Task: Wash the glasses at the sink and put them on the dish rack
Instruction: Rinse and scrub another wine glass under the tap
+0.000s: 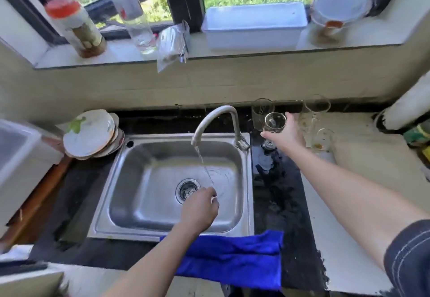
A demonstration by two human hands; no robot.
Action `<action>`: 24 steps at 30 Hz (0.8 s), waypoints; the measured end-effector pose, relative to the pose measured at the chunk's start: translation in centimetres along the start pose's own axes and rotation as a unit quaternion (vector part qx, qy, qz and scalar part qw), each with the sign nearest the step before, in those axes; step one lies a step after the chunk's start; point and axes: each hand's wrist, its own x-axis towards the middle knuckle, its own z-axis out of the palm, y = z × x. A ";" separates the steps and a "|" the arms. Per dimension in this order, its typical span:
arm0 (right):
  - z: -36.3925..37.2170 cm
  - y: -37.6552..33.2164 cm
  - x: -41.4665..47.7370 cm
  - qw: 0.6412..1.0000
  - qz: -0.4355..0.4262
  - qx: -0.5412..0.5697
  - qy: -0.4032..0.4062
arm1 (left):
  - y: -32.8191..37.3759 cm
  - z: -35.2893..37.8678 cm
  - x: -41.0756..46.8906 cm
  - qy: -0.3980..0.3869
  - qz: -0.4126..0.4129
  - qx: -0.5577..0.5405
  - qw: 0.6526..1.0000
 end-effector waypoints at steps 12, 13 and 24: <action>-1.5 -2.6 -6.3 0.994 -0.104 0.034 0.012 | -1.0 0.3 2.2 -0.010 -0.087 -0.108 0.990; -0.7 -2.9 -7.4 0.994 -0.104 0.032 -0.011 | -1.7 0.3 2.4 -0.015 -0.097 -0.126 0.987; 16.0 -6.2 -12.3 0.984 0.052 0.090 -0.146 | -11.3 0.5 4.8 -0.151 -0.265 -0.477 0.824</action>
